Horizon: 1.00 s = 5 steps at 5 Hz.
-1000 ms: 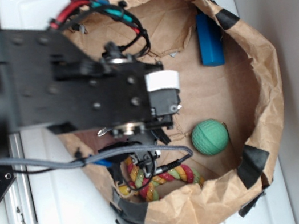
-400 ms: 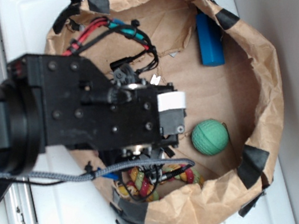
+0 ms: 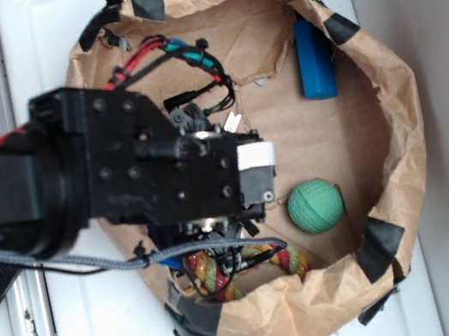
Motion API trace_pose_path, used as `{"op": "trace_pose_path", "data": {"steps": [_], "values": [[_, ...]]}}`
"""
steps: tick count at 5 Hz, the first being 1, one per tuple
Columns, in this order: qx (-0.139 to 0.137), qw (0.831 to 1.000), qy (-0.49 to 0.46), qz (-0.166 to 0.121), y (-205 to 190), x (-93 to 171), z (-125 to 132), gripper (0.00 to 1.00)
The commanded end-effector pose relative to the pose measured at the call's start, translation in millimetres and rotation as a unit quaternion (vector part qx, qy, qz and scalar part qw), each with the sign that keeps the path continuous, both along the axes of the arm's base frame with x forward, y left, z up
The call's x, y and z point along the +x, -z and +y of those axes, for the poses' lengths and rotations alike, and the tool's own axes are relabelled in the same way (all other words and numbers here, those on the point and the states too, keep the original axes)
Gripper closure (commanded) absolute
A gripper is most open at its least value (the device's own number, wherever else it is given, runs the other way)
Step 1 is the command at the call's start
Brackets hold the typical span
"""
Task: Grab the silver keys.
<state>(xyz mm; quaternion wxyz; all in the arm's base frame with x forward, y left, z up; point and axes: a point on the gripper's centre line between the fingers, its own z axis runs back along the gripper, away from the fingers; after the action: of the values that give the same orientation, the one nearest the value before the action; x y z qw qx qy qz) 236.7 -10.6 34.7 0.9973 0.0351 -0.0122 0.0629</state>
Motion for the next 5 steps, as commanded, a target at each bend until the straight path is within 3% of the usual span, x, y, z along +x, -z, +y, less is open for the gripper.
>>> {"op": "trace_pose_path", "data": {"steps": [1, 2, 5], "values": [[0.016, 1.0, -0.002, 0.0, 8.4, 12.3, 1.6, 0.0], [0.018, 1.0, -0.009, -0.006, 7.0, 12.8, 1.9, 1.0], [0.027, 0.999, -0.02, -0.01, 7.5, 17.7, 2.0, 1.0]]}}
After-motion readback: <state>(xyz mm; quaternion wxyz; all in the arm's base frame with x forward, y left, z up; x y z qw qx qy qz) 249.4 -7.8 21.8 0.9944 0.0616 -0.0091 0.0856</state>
